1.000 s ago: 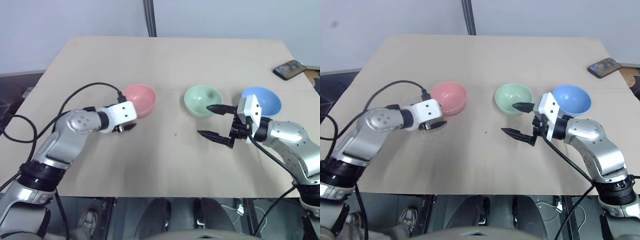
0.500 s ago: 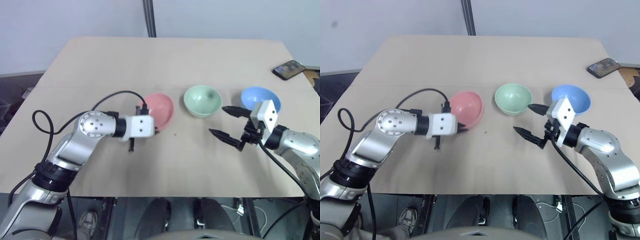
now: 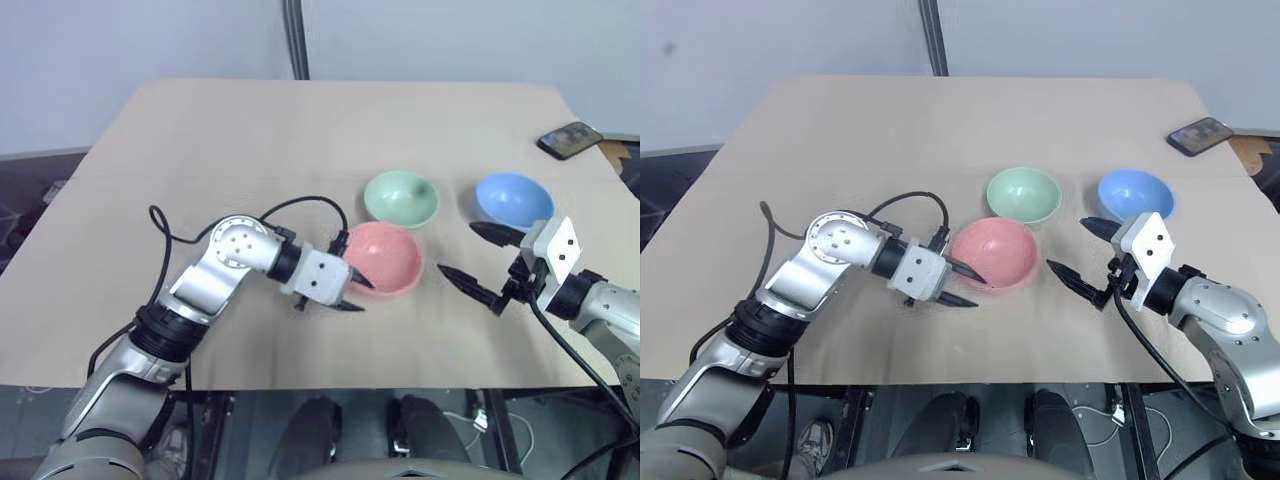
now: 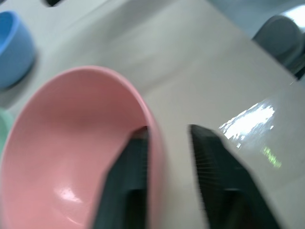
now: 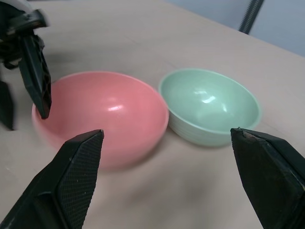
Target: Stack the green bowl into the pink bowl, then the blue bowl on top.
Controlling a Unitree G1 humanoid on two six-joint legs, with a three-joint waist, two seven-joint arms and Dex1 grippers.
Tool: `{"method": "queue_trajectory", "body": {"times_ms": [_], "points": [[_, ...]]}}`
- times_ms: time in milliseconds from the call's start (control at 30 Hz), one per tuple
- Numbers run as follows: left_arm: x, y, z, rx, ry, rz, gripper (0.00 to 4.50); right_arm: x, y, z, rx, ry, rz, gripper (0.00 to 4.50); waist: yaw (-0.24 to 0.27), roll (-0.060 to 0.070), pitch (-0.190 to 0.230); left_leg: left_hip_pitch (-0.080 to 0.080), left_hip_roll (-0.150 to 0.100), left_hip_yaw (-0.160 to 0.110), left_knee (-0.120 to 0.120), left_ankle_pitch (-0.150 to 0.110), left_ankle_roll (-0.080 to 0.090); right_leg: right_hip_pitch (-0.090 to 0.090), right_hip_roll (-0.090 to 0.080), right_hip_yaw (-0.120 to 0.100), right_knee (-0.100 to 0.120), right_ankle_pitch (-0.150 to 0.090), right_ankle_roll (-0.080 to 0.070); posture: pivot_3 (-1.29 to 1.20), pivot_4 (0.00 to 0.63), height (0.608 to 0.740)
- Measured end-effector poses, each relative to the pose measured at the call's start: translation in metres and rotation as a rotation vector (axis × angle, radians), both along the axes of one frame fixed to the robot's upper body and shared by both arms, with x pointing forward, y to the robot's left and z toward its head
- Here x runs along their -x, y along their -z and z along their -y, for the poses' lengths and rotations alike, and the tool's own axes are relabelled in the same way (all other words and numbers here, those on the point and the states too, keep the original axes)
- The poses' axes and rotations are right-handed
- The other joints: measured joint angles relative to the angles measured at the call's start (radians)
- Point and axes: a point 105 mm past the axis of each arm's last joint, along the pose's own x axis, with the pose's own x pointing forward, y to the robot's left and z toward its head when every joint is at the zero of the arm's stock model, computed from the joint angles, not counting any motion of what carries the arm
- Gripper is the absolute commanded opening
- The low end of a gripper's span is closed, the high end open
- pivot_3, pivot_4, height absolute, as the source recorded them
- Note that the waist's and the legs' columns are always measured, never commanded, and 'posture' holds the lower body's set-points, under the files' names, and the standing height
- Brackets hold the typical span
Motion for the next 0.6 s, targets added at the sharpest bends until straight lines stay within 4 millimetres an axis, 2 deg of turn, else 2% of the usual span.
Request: {"method": "queue_trajectory", "body": {"times_ms": [100, 233, 333, 367, 433, 467, 500, 600], "points": [[0.0, -0.001, -0.006, 0.003, -0.035, -0.02, 4.36, -0.003, 0.0, 0.002, 0.019, 0.008, 0.004, 4.5, -0.001, 0.0, 0.0, 0.001, 0.0, 0.0, 0.0, 0.0, 0.0, 0.0, 0.0, 0.0, 0.001, 0.0, 0.0, 0.0, 0.15, 0.74], [0.001, -0.013, -0.02, 0.075, -0.17, -0.063, 4.44, -0.017, 0.002, 0.006, 0.077, 0.012, 0.037, 4.5, -0.003, -0.001, 0.0, 0.002, 0.0, 0.002, 0.0, 0.0, 0.0, 0.0, 0.0, 0.001, 0.002, 0.0, 0.0, 0.0, 0.15, 0.74], [0.003, -0.021, -0.038, 0.119, -0.31, -0.115, 4.44, -0.03, 0.004, 0.002, 0.15, -0.024, 0.072, 4.5, -0.009, -0.001, 0.001, 0.003, 0.001, 0.002, 0.0, 0.0, 0.0, 0.0, 0.0, 0.002, 0.003, 0.0, 0.0, 0.0, 0.15, 0.74], [0.004, -0.024, -0.046, 0.17, -0.397, -0.157, 4.44, -0.04, 0.005, 0.001, 0.203, -0.044, 0.101, 4.5, -0.014, -0.001, 0.001, 0.003, 0.001, 0.002, 0.0, 0.0, 0.0, 0.0, -0.001, 0.002, 0.003, 0.0, 0.0, 0.0, 0.15, 0.74], [0.005, -0.03, -0.049, 0.255, -0.449, -0.201, 4.44, -0.049, 0.006, 0.0, 0.249, -0.055, 0.129, 4.5, -0.018, -0.001, 0.001, 0.003, 0.001, 0.003, 0.0, 0.0, 0.0, 0.0, -0.001, 0.003, 0.004, 0.0, 0.0, 0.0, 0.15, 0.74], [0.009, -0.037, -0.057, 0.37, -0.524, -0.234, 4.44, -0.065, 0.007, -0.006, 0.328, -0.092, 0.186, 4.5, -0.025, -0.003, 0.002, 0.005, 0.002, 0.005, 0.0, 0.001, -0.002, 0.0, -0.001, 0.004, 0.005, 0.0, 0.0, 0.0, 0.15, 0.74], [0.01, -0.037, -0.058, 0.396, -0.547, -0.253, 4.44, -0.071, 0.006, -0.004, 0.358, -0.09, 0.205, 4.5, -0.023, -0.002, 0.003, 0.004, 0.002, 0.005, 0.0, 0.002, -0.004, 0.0, -0.001, 0.004, 0.005, 0.0, 0.0, 0.0, 0.15, 0.74], [0.013, -0.037, -0.082, 0.503, -0.713, -0.338, 4.44, -0.099, 0.005, -0.013, 0.495, -0.145, 0.31, 4.5, -0.024, -0.003, 0.004, 0.005, 0.002, 0.006, 0.0, 0.003, -0.006, -0.001, 0.0, 0.005, 0.007, 0.0, 0.0, 0.0, 0.15, 0.74]]}}
